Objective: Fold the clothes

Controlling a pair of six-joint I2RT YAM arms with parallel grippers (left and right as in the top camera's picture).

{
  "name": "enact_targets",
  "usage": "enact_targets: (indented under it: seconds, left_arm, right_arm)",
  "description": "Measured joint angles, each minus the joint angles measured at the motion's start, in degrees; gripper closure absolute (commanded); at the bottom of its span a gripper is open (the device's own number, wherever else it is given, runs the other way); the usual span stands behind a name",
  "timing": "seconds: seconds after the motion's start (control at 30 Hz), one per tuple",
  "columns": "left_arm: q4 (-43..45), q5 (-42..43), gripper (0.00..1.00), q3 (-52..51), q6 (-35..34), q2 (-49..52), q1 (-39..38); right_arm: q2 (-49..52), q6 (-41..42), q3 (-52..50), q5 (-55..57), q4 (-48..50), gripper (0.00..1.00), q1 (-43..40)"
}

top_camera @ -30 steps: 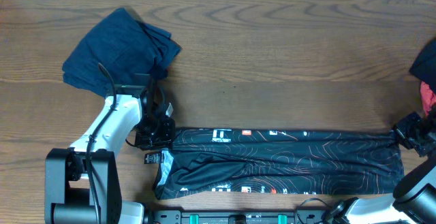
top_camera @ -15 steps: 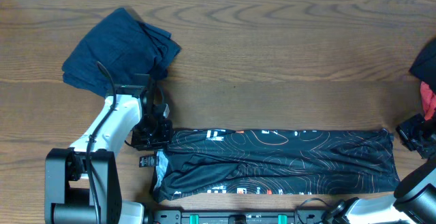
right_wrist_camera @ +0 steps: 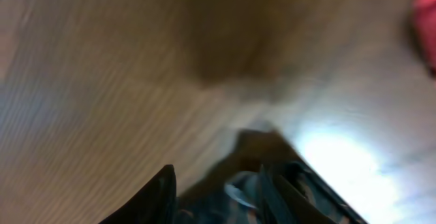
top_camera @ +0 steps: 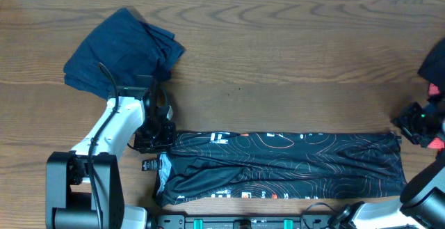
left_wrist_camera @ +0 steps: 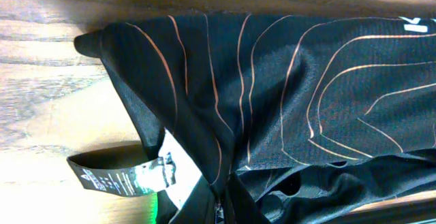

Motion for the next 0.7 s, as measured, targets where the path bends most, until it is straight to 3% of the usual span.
enact_targets:
  seconds: [0.43, 0.7]
  left_arm:
    - [0.0, 0.0, 0.94, 0.0, 0.0, 0.0, 0.0]
    - [0.2, 0.0, 0.94, 0.0, 0.0, 0.0, 0.0]
  right_arm:
    - [0.0, 2.7, -1.1, 15.5, -6.3, 0.68, 4.4]
    - [0.0, 4.7, -1.4, 18.2, -6.5, 0.73, 4.5]
